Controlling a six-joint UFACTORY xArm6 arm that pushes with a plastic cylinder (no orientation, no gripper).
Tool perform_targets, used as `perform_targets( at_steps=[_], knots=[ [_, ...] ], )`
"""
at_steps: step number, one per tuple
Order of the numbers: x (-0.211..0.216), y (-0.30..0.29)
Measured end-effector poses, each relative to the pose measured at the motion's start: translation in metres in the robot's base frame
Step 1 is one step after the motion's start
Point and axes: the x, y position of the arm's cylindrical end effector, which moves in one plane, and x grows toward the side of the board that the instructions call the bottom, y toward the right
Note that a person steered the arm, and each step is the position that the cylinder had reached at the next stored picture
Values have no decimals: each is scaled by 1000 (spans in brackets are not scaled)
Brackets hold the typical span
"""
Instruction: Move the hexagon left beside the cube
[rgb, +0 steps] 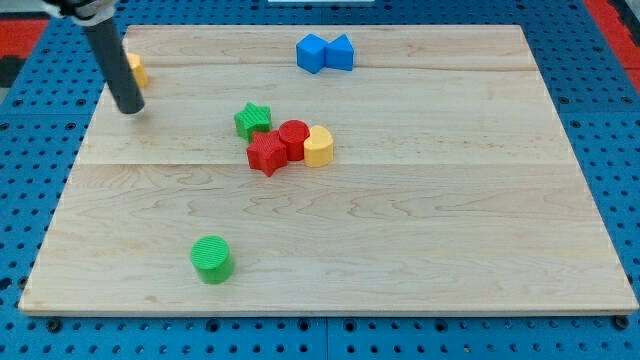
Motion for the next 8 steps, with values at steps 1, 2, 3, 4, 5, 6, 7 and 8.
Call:
perform_targets(
  at_steps=[1, 2, 3, 4, 5, 6, 7, 8],
  knots=[
    [-7, -49],
    [-44, -47],
    [-69, -38],
    [-69, 33],
    [-69, 87],
    [-69, 95],
    [-68, 94],
    [-67, 109]
  ],
)
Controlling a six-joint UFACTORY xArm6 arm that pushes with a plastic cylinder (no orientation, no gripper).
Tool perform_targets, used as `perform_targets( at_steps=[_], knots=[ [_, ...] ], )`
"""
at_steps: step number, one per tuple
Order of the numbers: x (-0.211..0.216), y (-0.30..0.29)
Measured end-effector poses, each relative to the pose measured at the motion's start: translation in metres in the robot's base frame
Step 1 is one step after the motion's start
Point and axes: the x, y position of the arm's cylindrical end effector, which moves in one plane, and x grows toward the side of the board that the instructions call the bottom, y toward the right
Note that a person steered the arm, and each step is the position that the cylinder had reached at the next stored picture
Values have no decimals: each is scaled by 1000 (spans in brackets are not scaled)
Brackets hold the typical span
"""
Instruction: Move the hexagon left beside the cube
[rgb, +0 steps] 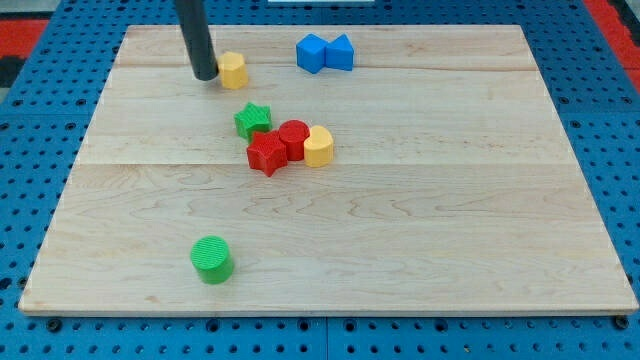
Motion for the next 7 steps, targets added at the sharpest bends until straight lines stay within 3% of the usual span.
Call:
perform_targets(
  at_steps=[1, 3, 4, 6, 7],
  knots=[
    [17, -4],
    [-8, 100],
    [3, 96],
    [124, 268],
    [203, 306]
  ],
)
